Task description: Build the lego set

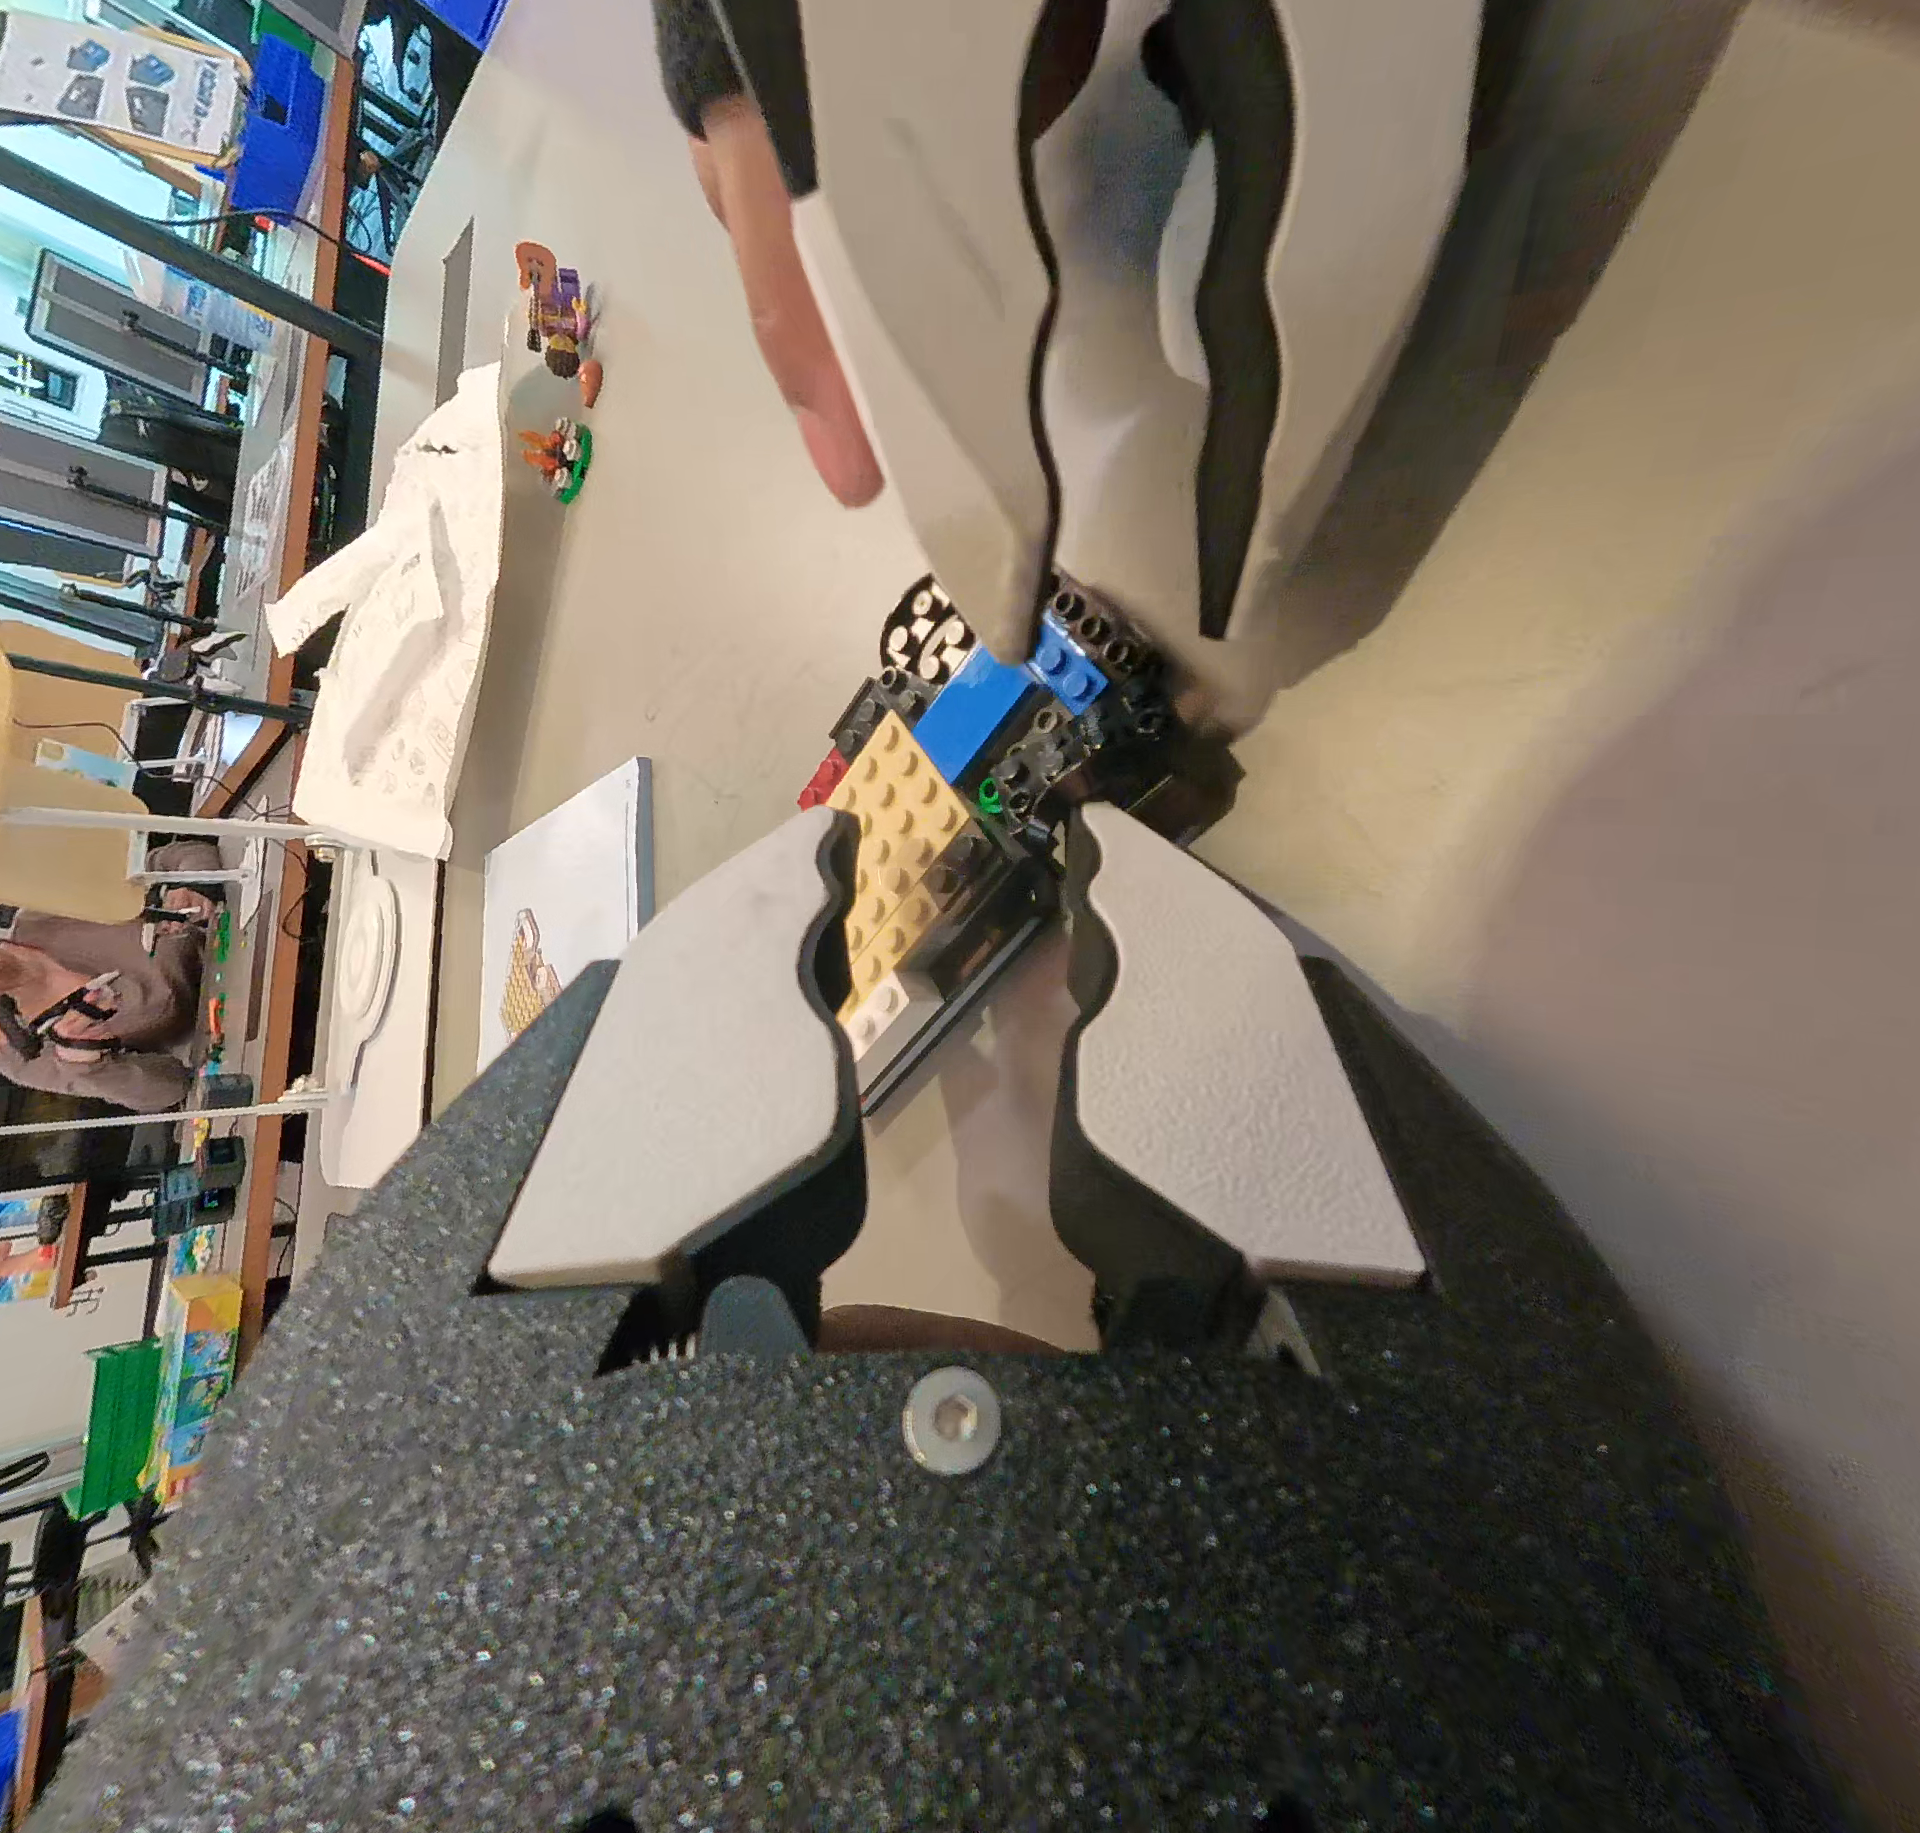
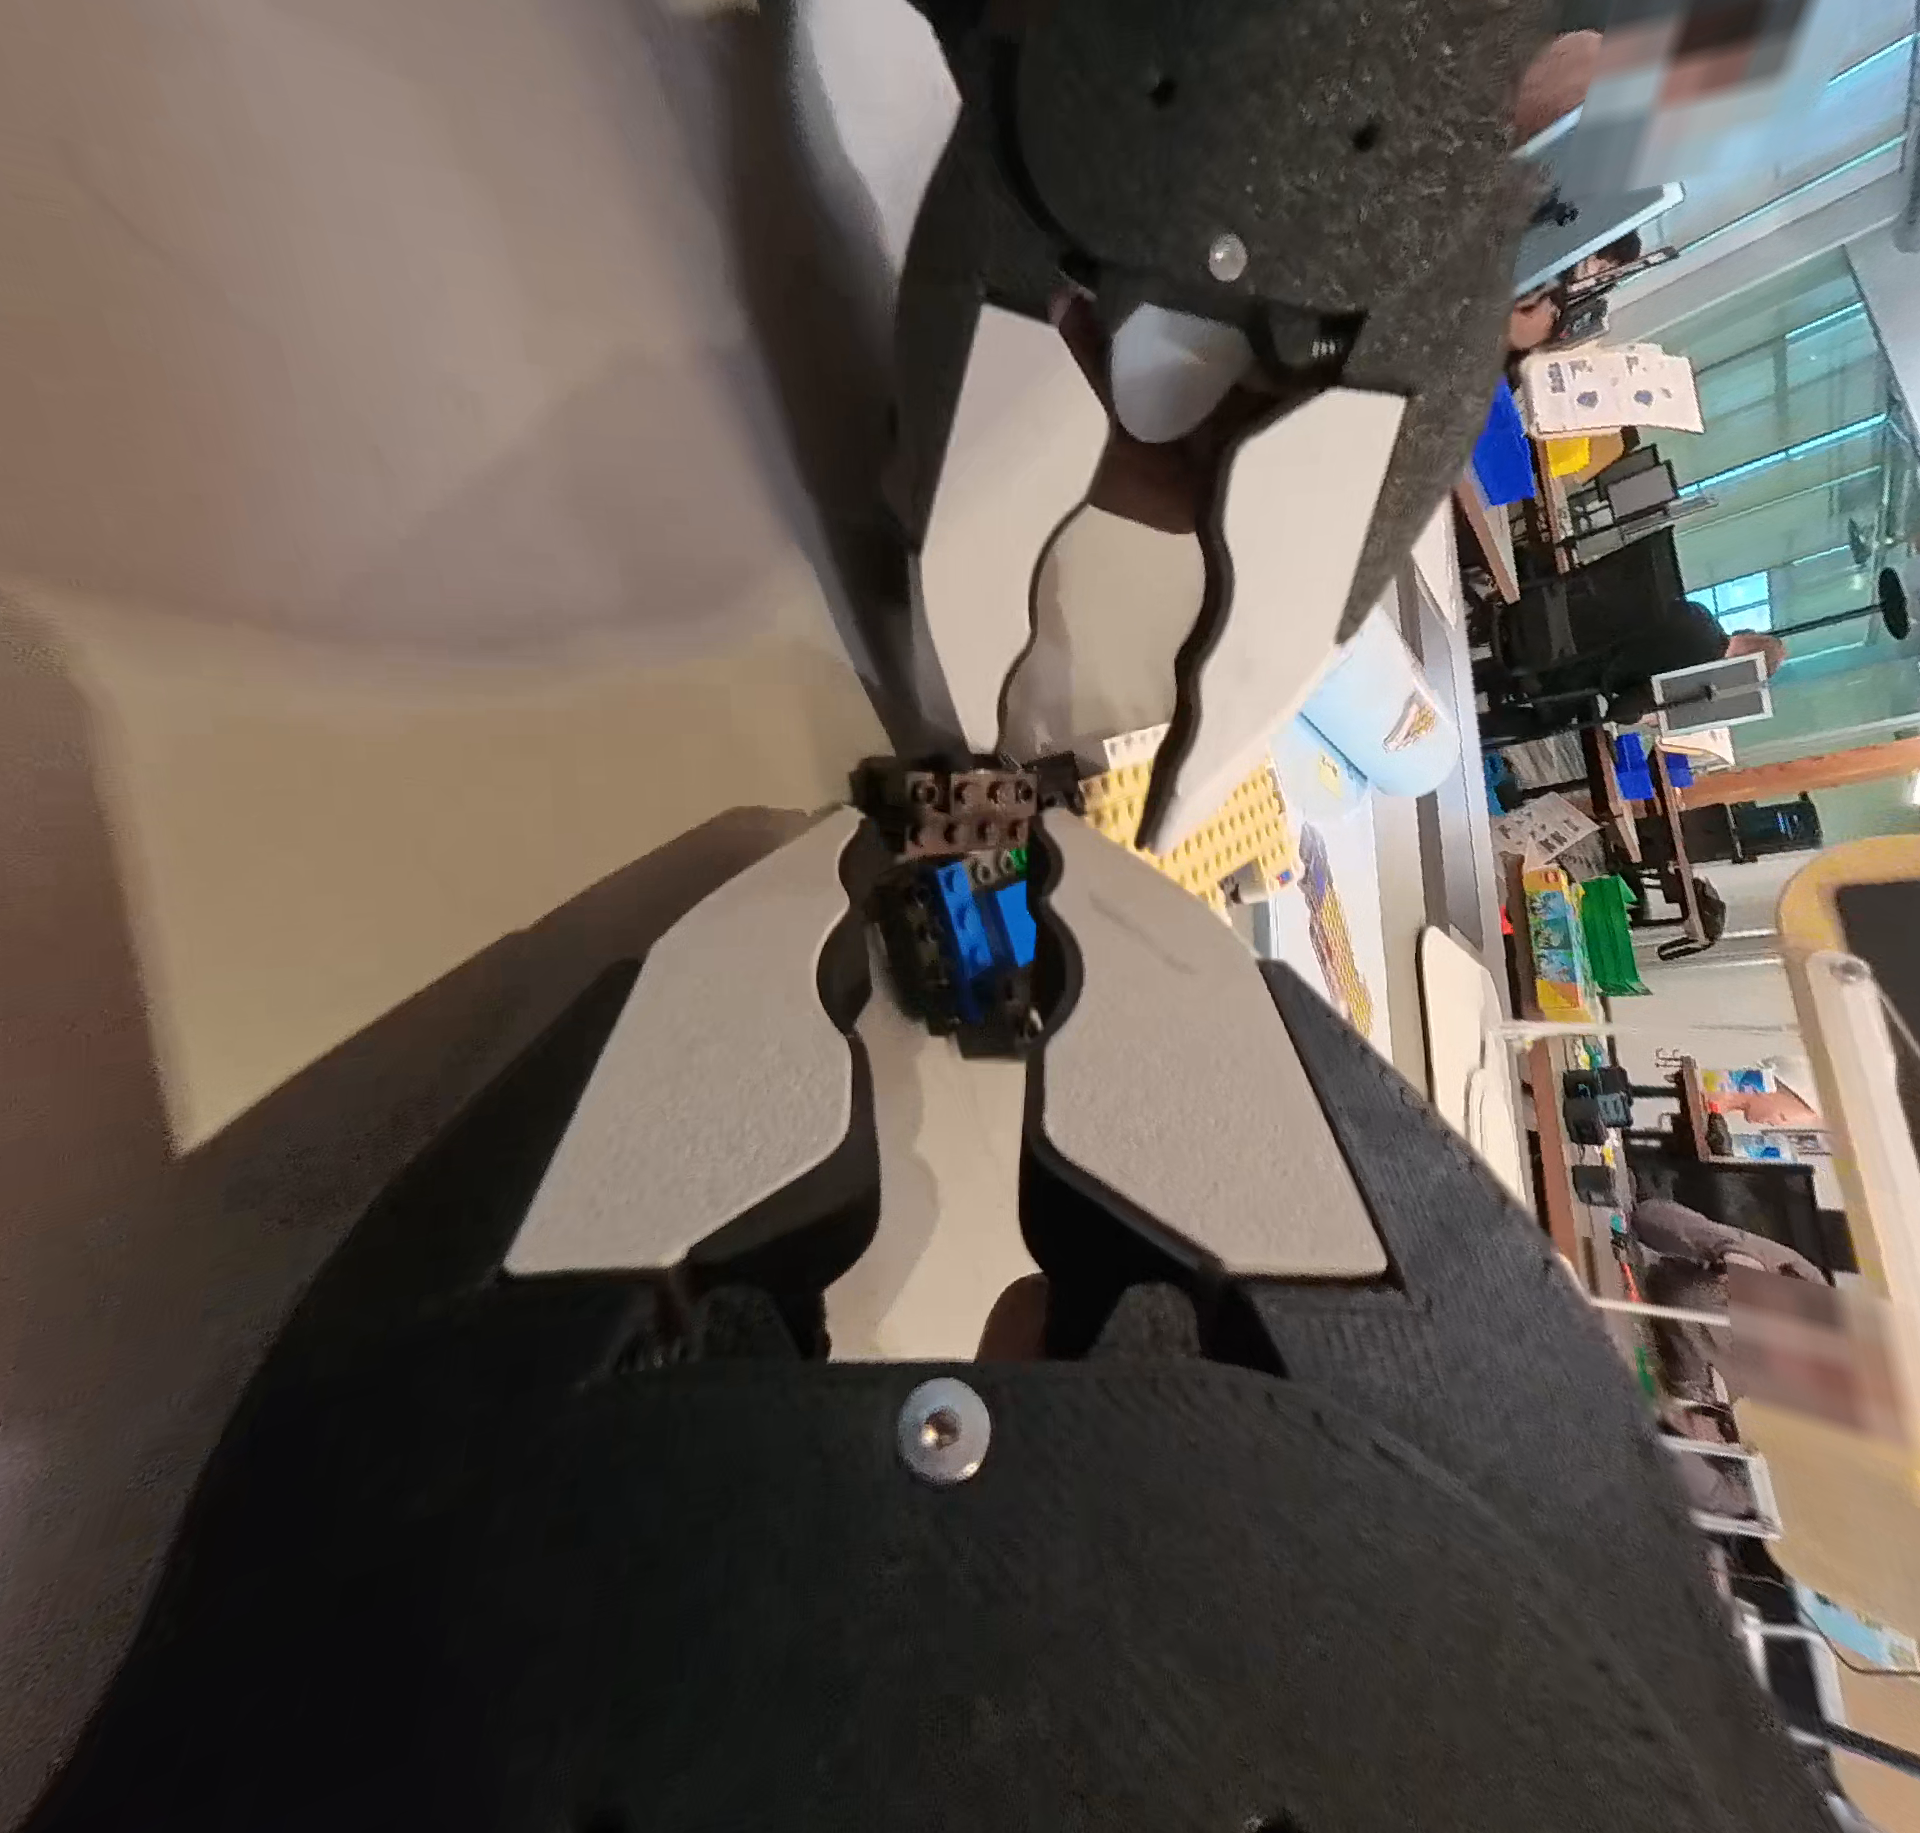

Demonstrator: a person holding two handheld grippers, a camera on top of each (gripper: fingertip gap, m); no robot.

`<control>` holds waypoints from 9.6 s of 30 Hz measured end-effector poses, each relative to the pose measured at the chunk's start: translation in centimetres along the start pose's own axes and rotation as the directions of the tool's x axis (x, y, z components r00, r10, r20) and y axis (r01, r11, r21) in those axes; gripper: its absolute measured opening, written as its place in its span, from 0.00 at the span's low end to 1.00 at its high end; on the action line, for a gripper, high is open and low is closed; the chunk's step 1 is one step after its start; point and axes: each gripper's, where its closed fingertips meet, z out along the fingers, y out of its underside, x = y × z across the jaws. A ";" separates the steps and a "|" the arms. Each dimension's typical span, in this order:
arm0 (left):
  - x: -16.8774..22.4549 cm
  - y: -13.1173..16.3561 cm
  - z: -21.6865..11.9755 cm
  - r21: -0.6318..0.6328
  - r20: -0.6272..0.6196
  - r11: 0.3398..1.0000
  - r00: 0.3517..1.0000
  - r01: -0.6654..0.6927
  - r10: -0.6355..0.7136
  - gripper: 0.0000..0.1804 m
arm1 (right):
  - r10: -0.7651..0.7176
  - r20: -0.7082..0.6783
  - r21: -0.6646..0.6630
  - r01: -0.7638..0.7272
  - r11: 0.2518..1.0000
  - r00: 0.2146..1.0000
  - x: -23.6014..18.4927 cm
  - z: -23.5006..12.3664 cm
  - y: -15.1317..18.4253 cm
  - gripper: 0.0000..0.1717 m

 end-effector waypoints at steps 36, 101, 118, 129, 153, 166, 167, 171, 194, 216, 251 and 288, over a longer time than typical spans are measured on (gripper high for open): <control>-0.5 -0.3 0.9 -0.042 0.055 0.997 0.996 0.070 -0.068 0.19 | -0.027 -0.138 -0.147 0.007 0.989 0.990 1.5 0.7 0.9 0.14; -1.3 -1.0 -0.4 0.043 0.291 0.991 0.951 -0.127 0.109 0.09 | 0.055 0.110 0.146 -0.071 0.987 0.992 4.0 0.0 4.6 0.20; -2.0 1.5 -1.4 -0.064 0.287 0.996 0.954 -0.067 0.083 0.10 | 0.003 0.088 0.123 -0.014 0.992 0.996 2.7 -0.5 3.4 0.19; -2.9 3.7 -3.4 -0.170 0.307 0.985 0.949 -0.014 0.066 0.13 | -0.226 0.017 0.146 0.221 0.964 0.974 2.4 1.7 1.3 0.20; -0.1 3.8 -6.0 -0.104 0.057 0.993 0.997 0.063 -0.057 0.21 | -0.518 -0.052 0.087 0.521 0.849 0.854 2.8 4.0 -0.1 0.04; -4.2 1.0 -4.4 -0.195 0.432 0.973 0.880 -0.121 0.196 0.13 | -0.330 -0.171 0.151 0.355 0.922 0.928 6.9 1.8 -2.2 0.05; -4.5 0.8 -4.5 -0.174 0.428 0.980 0.889 -0.100 0.166 0.12 | -0.313 -0.191 0.154 0.343 0.927 0.930 7.4 1.5 -2.4 0.05; -5.3 -0.1 -4.5 -0.149 0.402 0.987 0.909 -0.054 0.110 0.13 | -0.238 -0.219 0.149 0.273 0.950 0.946 8.7 0.3 -2.4 0.13; -8.7 -3.6 -5.9 0.037 0.152 0.946 0.934 0.322 -0.323 0.12 | 0.281 -0.157 0.183 -0.252 0.950 0.947 12.2 -3.2 -3.1 0.27; -7.3 -4.8 -6.9 0.206 0.065 0.957 0.973 0.204 -0.222 0.15 | 0.287 0.066 0.372 -0.291 0.881 0.956 10.6 -2.0 -3.9 0.17; -3.5 -7.5 -7.4 0.339 0.202 0.940 0.979 -0.033 -0.039 0.12 | 0.100 0.064 0.332 -0.116 0.936 0.993 6.9 -3.1 -5.4 0.24; -6.4 -5.9 -7.7 0.526 0.006 0.787 0.924 0.322 -0.382 0.11 | 0.413 0.125 0.342 -0.430 0.836 0.902 9.1 -1.7 -4.8 0.22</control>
